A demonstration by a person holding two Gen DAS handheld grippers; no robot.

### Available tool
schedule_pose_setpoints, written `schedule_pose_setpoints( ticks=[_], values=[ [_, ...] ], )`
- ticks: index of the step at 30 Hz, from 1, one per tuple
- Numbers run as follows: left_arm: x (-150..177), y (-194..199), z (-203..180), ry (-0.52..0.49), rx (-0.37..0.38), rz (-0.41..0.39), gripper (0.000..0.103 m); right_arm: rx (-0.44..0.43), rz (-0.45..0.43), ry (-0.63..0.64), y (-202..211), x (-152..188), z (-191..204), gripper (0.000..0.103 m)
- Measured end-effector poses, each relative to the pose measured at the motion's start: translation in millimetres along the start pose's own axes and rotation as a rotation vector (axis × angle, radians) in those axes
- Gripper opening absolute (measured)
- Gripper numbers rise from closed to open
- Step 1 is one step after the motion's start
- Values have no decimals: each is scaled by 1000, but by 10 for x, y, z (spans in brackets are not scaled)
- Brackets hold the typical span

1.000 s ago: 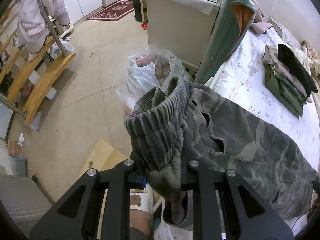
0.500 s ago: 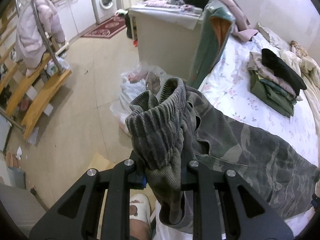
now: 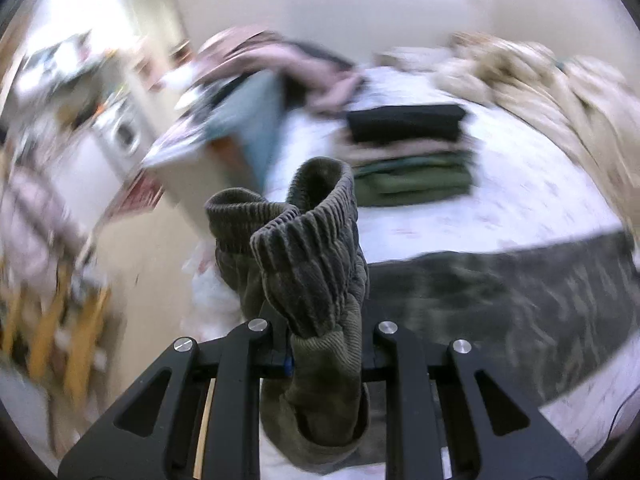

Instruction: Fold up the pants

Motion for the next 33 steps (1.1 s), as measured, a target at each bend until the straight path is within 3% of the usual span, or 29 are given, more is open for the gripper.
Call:
schedule_pose_setpoints(
  ticks=[4, 7, 9, 10, 11, 12, 14, 15, 21, 23, 25, 30, 33],
  values=[
    [425, -316, -902, -175, -13, 62, 17, -12, -8, -2, 35, -49, -21, 77],
    [853, -599, -1321, -260, -16, 148, 19, -9, 1, -3, 35, -32, -55, 77],
    [1160, -747, -1621, -387, -50, 194, 21, -18, 11, -7, 31, -10, -71, 77],
    [1246, -789, -1730, -451, -62, 195, 28, -25, 17, -3, 18, 3, -62, 77],
    [1349, -798, -1810, -504, -53, 210, 44, -29, 23, 7, 8, 10, -53, 77],
    [1445, -765, -1886, -530, 6, 239, 53, -23, 23, 21, 7, 14, -50, 77],
    [1496, -676, -1966, -517, 88, 264, 81, -7, 27, 39, -6, 26, -33, 77],
    [1501, -605, -1963, -507, 128, 274, 84, -12, 32, 43, -20, 35, -12, 77],
    [1342, -168, -1567, -346, 290, 315, 85, -18, 49, 65, -95, 72, 154, 77],
    [1209, -61, -1329, -299, 299, 303, 85, -20, 54, 80, -124, 89, 240, 77],
    [1061, -108, -958, -262, 252, 285, 85, -25, 63, 107, -168, 121, 381, 77],
    [854, -483, 98, -116, 24, 305, 85, -72, 91, 165, -335, 214, 838, 77],
    [822, -662, 553, -3, -36, 317, 85, -121, 107, 207, -462, 272, 1221, 77]
  ],
)
Point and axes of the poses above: each gripper's, at about its wrist camera, not at the fingertips, and y roughly against the way its jaws point, z to its left, x to its underside, the point moved 9 cm from there along -y, roughly the way its jaws point, and after that the axes turned 6 degrees about y, right-handed, at the moved point
